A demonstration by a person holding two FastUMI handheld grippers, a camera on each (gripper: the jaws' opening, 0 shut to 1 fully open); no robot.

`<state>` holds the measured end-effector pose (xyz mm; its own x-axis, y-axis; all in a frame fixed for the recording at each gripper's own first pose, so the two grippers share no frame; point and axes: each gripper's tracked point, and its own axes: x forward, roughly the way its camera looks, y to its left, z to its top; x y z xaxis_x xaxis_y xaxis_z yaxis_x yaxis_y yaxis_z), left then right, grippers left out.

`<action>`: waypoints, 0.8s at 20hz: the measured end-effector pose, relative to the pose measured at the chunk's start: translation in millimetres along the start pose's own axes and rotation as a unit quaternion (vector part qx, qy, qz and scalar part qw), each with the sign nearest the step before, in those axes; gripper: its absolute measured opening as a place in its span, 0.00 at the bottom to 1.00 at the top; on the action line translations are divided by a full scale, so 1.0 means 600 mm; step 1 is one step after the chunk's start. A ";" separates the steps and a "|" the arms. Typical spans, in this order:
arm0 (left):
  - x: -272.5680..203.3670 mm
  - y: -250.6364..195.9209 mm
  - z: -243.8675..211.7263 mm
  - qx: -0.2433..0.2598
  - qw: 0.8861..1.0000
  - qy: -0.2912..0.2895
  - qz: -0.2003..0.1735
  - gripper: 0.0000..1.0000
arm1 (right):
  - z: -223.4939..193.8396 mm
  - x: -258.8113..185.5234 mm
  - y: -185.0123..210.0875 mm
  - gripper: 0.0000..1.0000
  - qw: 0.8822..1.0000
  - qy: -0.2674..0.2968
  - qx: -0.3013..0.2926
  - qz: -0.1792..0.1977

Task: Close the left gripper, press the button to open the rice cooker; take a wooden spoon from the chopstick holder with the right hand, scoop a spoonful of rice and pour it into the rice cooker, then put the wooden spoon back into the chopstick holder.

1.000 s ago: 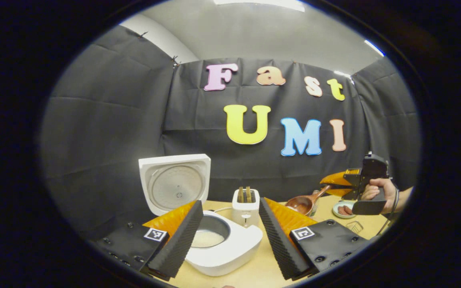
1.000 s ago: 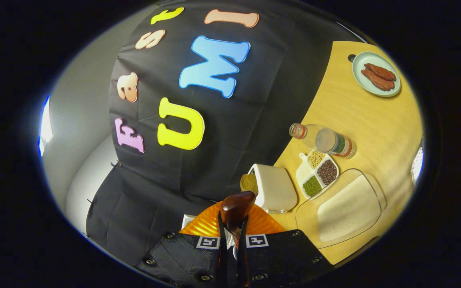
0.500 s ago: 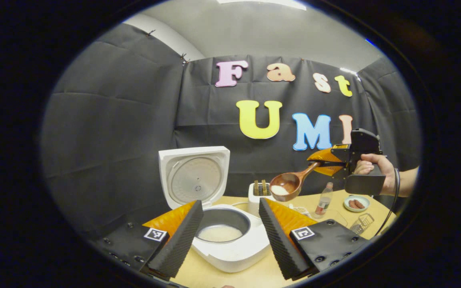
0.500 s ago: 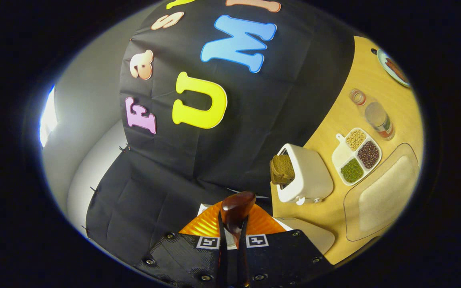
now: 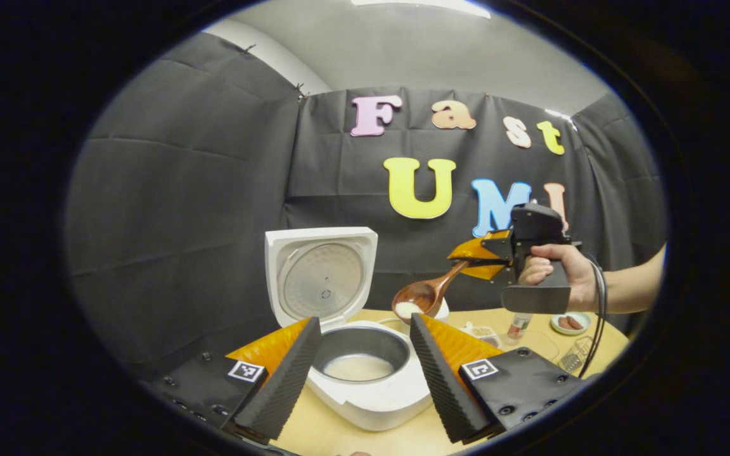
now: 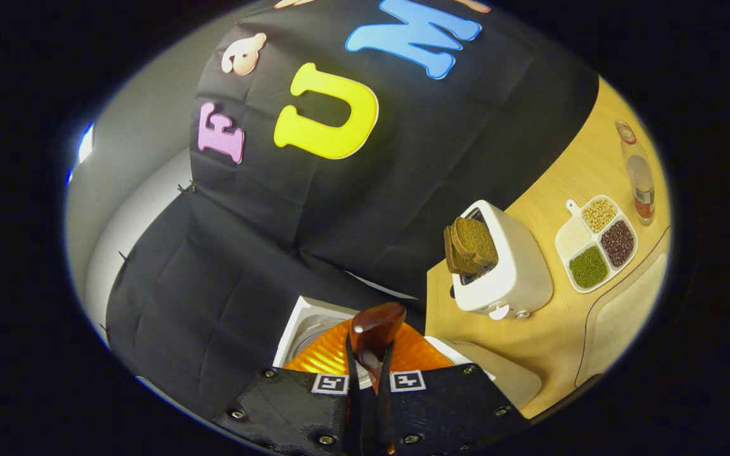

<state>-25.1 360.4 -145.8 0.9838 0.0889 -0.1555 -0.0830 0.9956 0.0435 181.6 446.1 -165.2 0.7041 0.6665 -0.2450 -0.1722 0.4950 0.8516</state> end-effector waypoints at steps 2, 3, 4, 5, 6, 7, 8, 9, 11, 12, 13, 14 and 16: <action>-0.004 0.008 -0.010 0.011 1.000 0.006 0.002 1.00 | -0.017 0.019 0.004 0.09 0.999 0.010 -0.035 -0.003; -0.008 0.008 -0.012 0.011 1.000 0.009 0.000 1.00 | -0.025 0.028 0.008 0.09 0.999 0.017 -0.047 -0.002; -0.013 0.010 -0.016 0.013 1.000 0.012 0.001 1.00 | -0.036 0.036 0.015 0.09 0.998 0.025 -0.062 0.000; -0.016 0.015 -0.017 0.015 1.000 0.015 0.005 0.98 | -0.045 0.044 0.017 0.09 0.996 0.030 -0.083 0.000; -0.018 0.017 -0.019 0.013 1.000 0.014 0.008 1.00 | -0.054 0.056 0.021 0.09 0.994 0.036 -0.106 -0.003; -0.022 0.016 -0.020 0.008 1.000 0.014 0.011 0.97 | -0.064 0.066 0.019 0.09 0.991 0.042 -0.127 -0.006; -0.025 0.015 -0.021 0.004 1.000 0.014 0.013 1.00 | -0.082 0.072 0.020 0.09 0.988 0.050 -0.148 -0.008; -0.027 0.014 -0.023 0.002 1.000 0.016 0.013 1.00 | -0.094 0.080 0.019 0.09 0.984 0.058 -0.169 -0.011; -0.034 0.011 -0.024 0.005 1.000 0.018 0.014 0.98 | -0.115 0.098 0.021 0.09 0.969 0.070 -0.236 -0.018; -0.038 0.009 -0.021 0.008 1.000 0.018 0.014 0.97 | -0.123 0.108 0.031 0.09 0.957 0.074 -0.279 -0.017; -0.042 0.009 -0.022 0.009 1.000 0.017 0.014 1.00 | -0.132 0.113 0.042 0.09 0.943 0.076 -0.324 -0.012; -0.046 0.008 -0.019 0.011 1.000 0.015 0.015 0.95 | -0.144 0.122 0.059 0.09 0.926 0.075 -0.369 -0.006; -0.048 0.011 -0.025 0.016 0.999 0.018 0.022 0.97 | -0.168 0.125 0.089 0.09 0.887 0.072 -0.456 0.014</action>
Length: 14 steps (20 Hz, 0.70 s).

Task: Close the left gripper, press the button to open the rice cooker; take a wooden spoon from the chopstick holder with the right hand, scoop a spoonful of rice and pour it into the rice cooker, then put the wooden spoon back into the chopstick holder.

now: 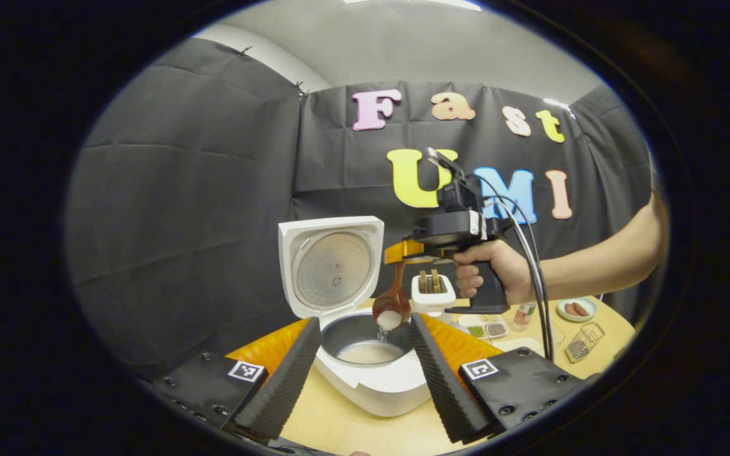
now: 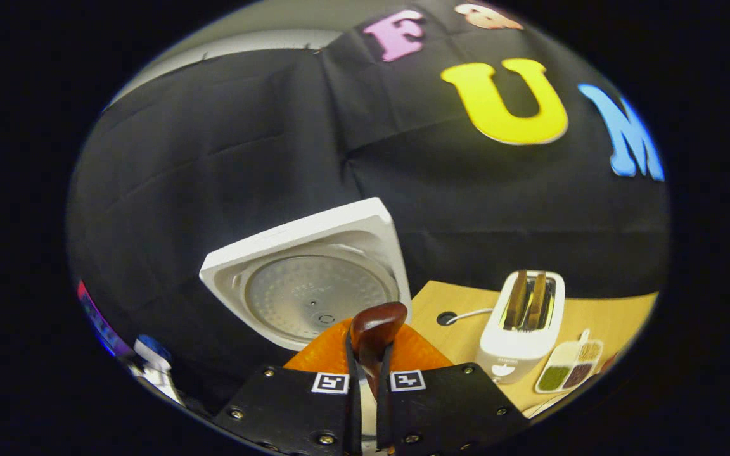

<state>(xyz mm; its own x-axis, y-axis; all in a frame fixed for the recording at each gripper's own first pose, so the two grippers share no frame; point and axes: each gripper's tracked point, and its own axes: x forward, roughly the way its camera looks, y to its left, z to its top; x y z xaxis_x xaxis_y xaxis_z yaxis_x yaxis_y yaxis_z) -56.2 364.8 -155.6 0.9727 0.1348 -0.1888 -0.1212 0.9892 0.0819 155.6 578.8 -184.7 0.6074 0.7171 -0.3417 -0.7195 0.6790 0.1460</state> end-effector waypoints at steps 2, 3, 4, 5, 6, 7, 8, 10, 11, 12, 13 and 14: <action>-0.007 -0.004 -0.004 0.010 1.000 0.000 0.003 1.00 | 0.012 -0.012 0.037 0.09 0.995 -0.003 -0.092 0.025; -0.011 -0.010 -0.006 0.009 1.000 0.000 -0.002 1.00 | 0.020 -0.024 0.050 0.09 0.990 -0.004 -0.133 0.034; -0.015 -0.017 -0.007 0.004 1.000 0.001 -0.008 0.99 | 0.028 -0.035 0.063 0.10 0.985 -0.010 -0.168 0.038; -0.018 -0.016 -0.005 -0.001 1.000 0.000 -0.007 0.97 | 0.040 -0.048 0.075 0.10 0.980 -0.024 -0.192 0.043; -0.020 -0.013 -0.002 -0.007 1.000 -0.002 -0.006 1.00 | 0.044 -0.057 0.085 0.10 0.977 -0.036 -0.204 0.047; -0.022 -0.011 0.001 -0.017 1.000 -0.004 -0.005 1.00 | 0.050 -0.067 0.089 0.09 0.976 -0.044 -0.205 0.049; -0.024 -0.009 0.005 -0.025 1.000 -0.006 -0.005 0.99 | 0.053 -0.074 0.087 0.09 0.977 -0.049 -0.200 0.050; -0.024 -0.007 0.011 -0.028 1.000 -0.008 -0.005 1.00 | 0.056 -0.082 0.073 0.09 0.980 -0.059 -0.186 0.044; -0.024 -0.007 0.014 -0.027 1.000 -0.009 -0.006 1.00 | 0.060 -0.087 0.066 0.10 0.982 -0.061 -0.172 0.040; -0.024 -0.007 0.018 -0.026 1.000 -0.009 -0.006 1.00 | 0.066 -0.088 0.062 0.09 0.986 -0.065 -0.151 0.038; -0.025 -0.005 0.020 -0.027 1.000 -0.010 -0.005 1.00 | 0.079 -0.095 0.053 0.09 0.989 -0.070 -0.124 0.036; -0.027 -0.007 0.026 -0.031 0.999 -0.012 -0.009 0.98 | 0.094 -0.106 0.037 0.10 0.993 -0.075 -0.088 0.033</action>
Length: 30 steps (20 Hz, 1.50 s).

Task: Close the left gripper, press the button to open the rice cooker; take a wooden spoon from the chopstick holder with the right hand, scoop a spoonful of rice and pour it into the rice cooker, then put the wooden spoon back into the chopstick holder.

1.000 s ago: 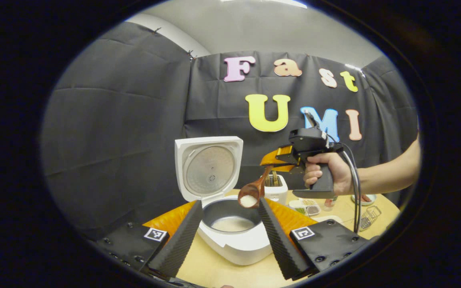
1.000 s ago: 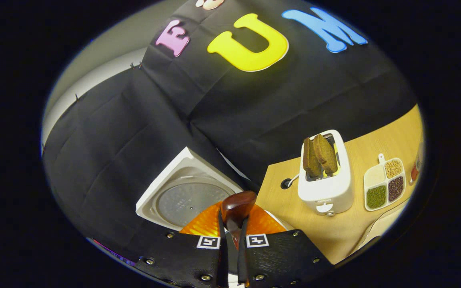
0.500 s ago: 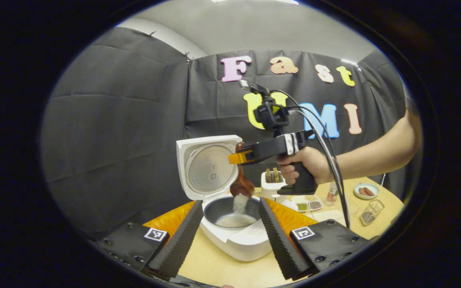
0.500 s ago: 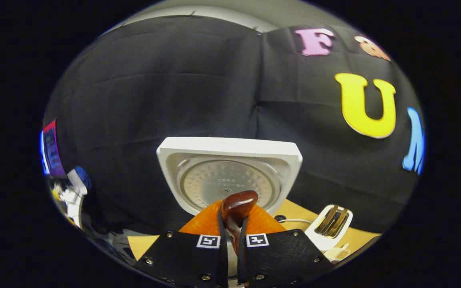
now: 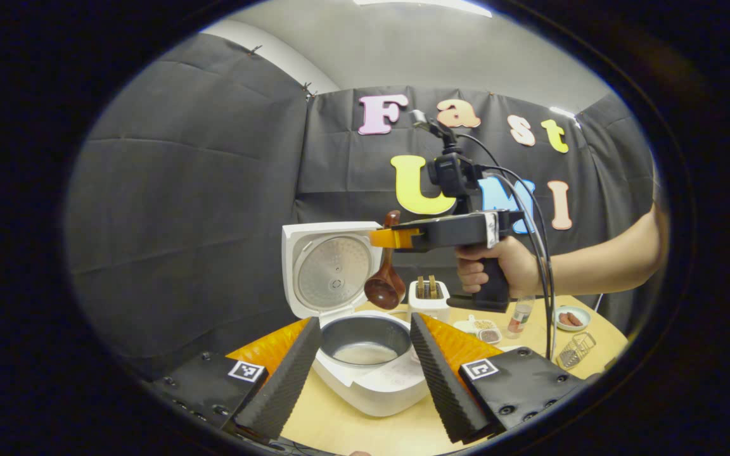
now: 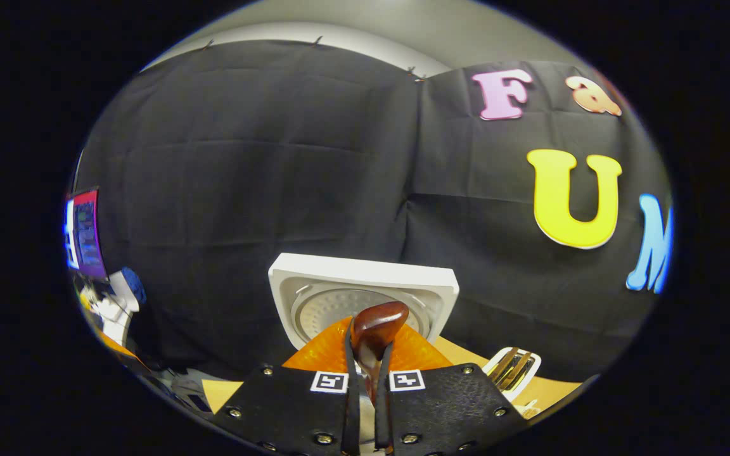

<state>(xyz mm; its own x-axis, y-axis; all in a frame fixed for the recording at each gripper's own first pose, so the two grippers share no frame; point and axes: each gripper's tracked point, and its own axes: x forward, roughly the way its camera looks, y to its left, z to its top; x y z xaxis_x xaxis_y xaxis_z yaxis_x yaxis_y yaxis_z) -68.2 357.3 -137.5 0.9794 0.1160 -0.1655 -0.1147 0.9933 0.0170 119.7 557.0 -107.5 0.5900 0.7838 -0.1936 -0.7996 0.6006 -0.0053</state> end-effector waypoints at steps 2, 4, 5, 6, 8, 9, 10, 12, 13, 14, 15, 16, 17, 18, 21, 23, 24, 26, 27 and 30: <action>0.004 -0.008 0.007 -0.008 1.000 -0.004 -0.004 0.99 | 0.008 -0.018 -0.043 0.10 0.997 -0.015 0.079 -0.015; 0.008 -0.021 0.017 -0.014 1.000 -0.007 -0.013 0.97 | 0.005 -0.038 -0.078 0.10 0.988 -0.019 0.154 -0.029; 0.013 -0.031 0.021 -0.017 1.000 -0.008 -0.019 0.97 | 0.007 -0.052 -0.096 0.10 0.981 -0.024 0.191 -0.035; 0.017 -0.041 0.028 -0.021 0.999 -0.010 -0.026 0.98 | 0.004 -0.065 -0.115 0.10 0.973 -0.028 0.223 -0.043; 0.025 -0.062 0.033 -0.029 0.999 -0.009 -0.039 0.99 | -0.005 -0.096 -0.150 0.09 0.959 -0.040 0.272 -0.061; 0.029 -0.075 0.039 -0.033 0.998 -0.009 -0.043 0.99 | -0.011 -0.120 -0.164 0.09 0.954 -0.043 0.287 -0.073; 0.030 -0.087 0.044 -0.035 0.998 -0.011 -0.050 0.97 | -0.019 -0.156 -0.181 0.09 0.950 -0.044 0.298 -0.085; 0.036 -0.113 0.057 -0.033 0.997 -0.015 -0.063 0.99 | -0.023 -0.217 -0.213 0.09 0.940 -0.052 0.321 -0.105; 0.040 -0.125 0.060 -0.029 0.997 -0.016 -0.067 0.99 | -0.029 -0.241 -0.229 0.09 0.935 -0.054 0.331 -0.115; 0.046 -0.136 0.064 -0.028 0.997 -0.015 -0.071 1.00 | -0.037 -0.265 -0.245 0.09 0.931 -0.057 0.338 -0.124; 0.051 -0.150 0.066 -0.029 0.997 -0.016 -0.076 0.97 | -0.049 -0.286 -0.254 0.09 0.928 -0.060 0.343 -0.134; 0.052 -0.167 0.071 -0.030 0.996 -0.016 -0.084 1.00 | -0.058 -0.312 -0.265 0.09 0.923 -0.063 0.351 -0.143; 0.055 -0.181 0.073 -0.028 0.996 -0.016 -0.089 1.00 | -0.062 -0.342 -0.276 0.09 0.919 -0.069 0.356 -0.153; 0.058 -0.196 0.075 -0.026 0.995 -0.016 -0.093 1.00 | -0.067 -0.366 -0.286 0.09 0.916 -0.074 0.359 -0.162; 0.061 -0.245 0.078 -0.027 0.994 -0.011 -0.108 1.00 | -0.099 -0.429 -0.309 0.10 0.908 -0.066 0.371 -0.183; 0.061 -0.273 0.084 -0.022 0.993 -0.012 -0.114 1.00 | -0.113 -0.469 -0.322 0.09 0.905 -0.065 0.373 -0.196; 0.060 -0.287 0.084 -0.019 0.993 -0.012 -0.118 0.99 | -0.123 -0.488 -0.330 0.09 0.904 -0.065 0.370 -0.205; 0.061 -0.314 0.089 -0.012 0.992 -0.012 -0.127 1.00 | -0.136 -0.526 -0.346 0.09 0.903 -0.061 0.364 -0.221; 0.060 -0.326 0.090 -0.009 0.991 -0.013 -0.131 0.97 | -0.143 -0.543 -0.352 0.09 0.903 -0.058 0.361 -0.227; 0.063 -0.357 0.087 -0.008 0.990 -0.010 -0.140 0.97 | -0.166 -0.591 -0.375 0.09 0.899 -0.052 0.356 -0.249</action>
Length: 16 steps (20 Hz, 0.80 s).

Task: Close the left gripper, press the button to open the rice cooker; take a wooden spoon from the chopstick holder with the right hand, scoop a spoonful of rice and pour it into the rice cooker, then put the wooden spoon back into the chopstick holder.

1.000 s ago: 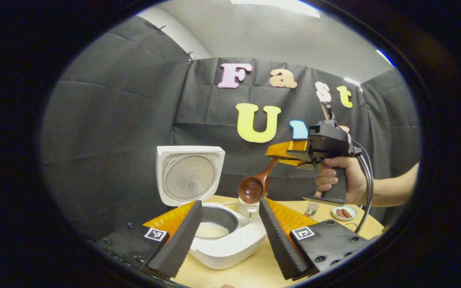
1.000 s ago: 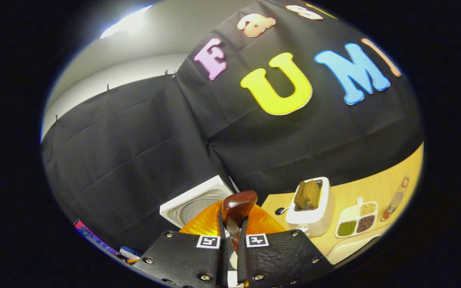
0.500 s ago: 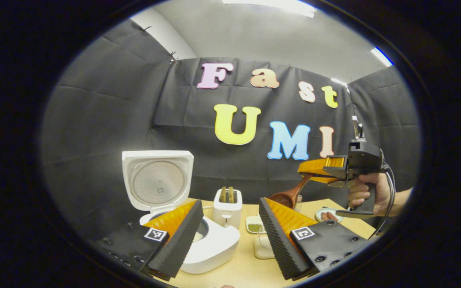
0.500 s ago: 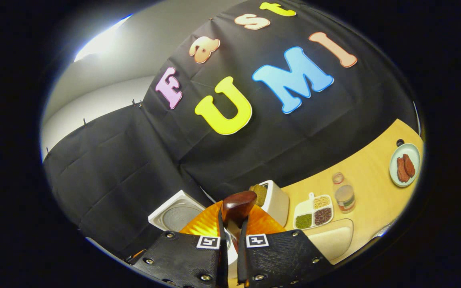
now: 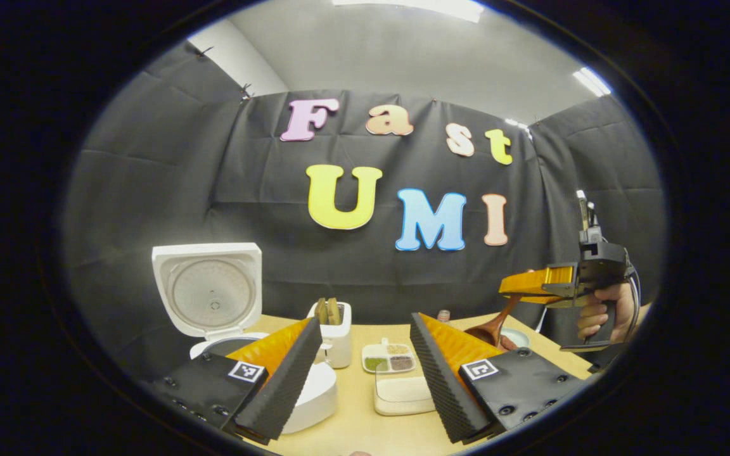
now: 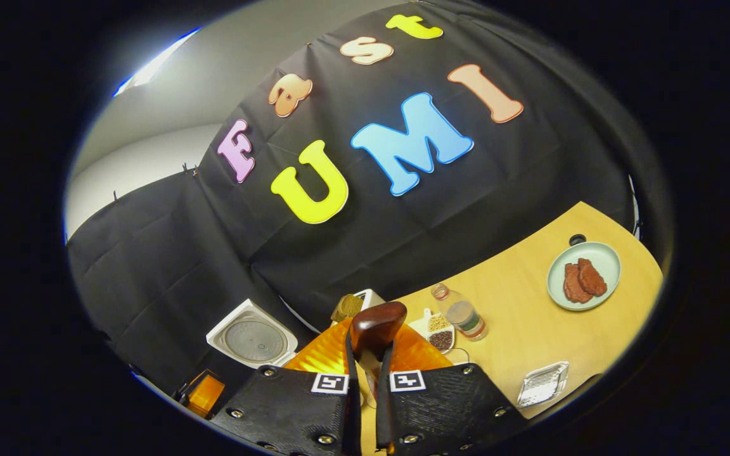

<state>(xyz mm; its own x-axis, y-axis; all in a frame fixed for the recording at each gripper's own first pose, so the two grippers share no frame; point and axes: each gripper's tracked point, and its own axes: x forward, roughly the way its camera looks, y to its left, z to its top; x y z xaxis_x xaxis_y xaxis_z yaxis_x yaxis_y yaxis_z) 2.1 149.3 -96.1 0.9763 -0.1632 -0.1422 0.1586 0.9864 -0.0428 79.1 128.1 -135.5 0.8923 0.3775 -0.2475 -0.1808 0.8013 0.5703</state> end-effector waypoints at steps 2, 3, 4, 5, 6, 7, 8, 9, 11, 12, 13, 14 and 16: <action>0.005 -0.016 0.001 -0.007 1.000 -0.002 -0.004 0.98 | 0.004 -0.015 -0.036 0.09 1.000 -0.005 -0.007 -0.016; 0.010 -0.021 0.003 -0.009 1.000 -0.002 -0.005 0.99 | -0.005 -0.022 -0.055 0.09 1.000 -0.004 -0.011 -0.028; 0.013 -0.027 0.001 -0.008 1.000 -0.001 -0.006 0.97 | -0.005 -0.028 -0.074 0.09 0.999 -0.004 -0.011 -0.038; 0.014 -0.032 0.002 -0.004 1.000 -0.001 -0.007 0.97 | -0.005 -0.035 -0.089 0.09 0.999 -0.004 -0.008 -0.045; 0.015 -0.036 0.005 0.000 1.000 0.000 -0.007 1.00 | -0.004 -0.040 -0.103 0.09 0.999 -0.004 -0.003 -0.052; 0.016 -0.039 0.004 0.005 1.000 0.002 -0.007 0.97 | -0.005 -0.045 -0.118 0.09 0.998 -0.005 0.000 -0.060; 0.016 -0.040 0.004 0.008 1.000 0.003 -0.006 1.00 | -0.004 -0.049 -0.134 0.09 0.998 -0.006 -0.001 -0.069; 0.018 -0.041 0.006 0.010 1.000 0.004 -0.004 1.00 | -0.004 -0.052 -0.151 0.09 0.997 -0.005 -0.003 -0.078; 0.021 -0.045 0.012 0.011 1.000 0.003 0.001 1.00 | -0.001 -0.060 -0.185 0.09 0.995 -0.003 -0.009 -0.094; 0.021 -0.045 0.014 0.012 1.000 0.002 0.003 0.99 | -0.003 -0.065 -0.203 0.09 0.995 -0.001 -0.013 -0.103; 0.023 -0.046 0.012 0.013 1.000 0.004 0.006 1.00 | -0.005 -0.070 -0.219 0.09 0.994 0.003 -0.014 -0.111; 0.024 -0.047 0.009 0.014 1.000 0.007 0.009 1.00 | -0.007 -0.073 -0.232 0.09 0.993 0.006 -0.014 -0.117; 0.024 -0.048 0.002 0.012 1.000 0.014 0.016 1.00 | -0.015 -0.075 -0.250 0.09 0.992 0.013 -0.015 -0.124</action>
<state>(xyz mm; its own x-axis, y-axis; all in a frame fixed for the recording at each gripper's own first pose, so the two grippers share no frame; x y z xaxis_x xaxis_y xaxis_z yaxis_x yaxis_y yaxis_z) 11.7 118.7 -95.8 0.9764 -0.1307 -0.1716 0.1303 0.9914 -0.0139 62.6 -5.0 -216.9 0.9004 0.1774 -0.3973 0.0310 0.8846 0.4653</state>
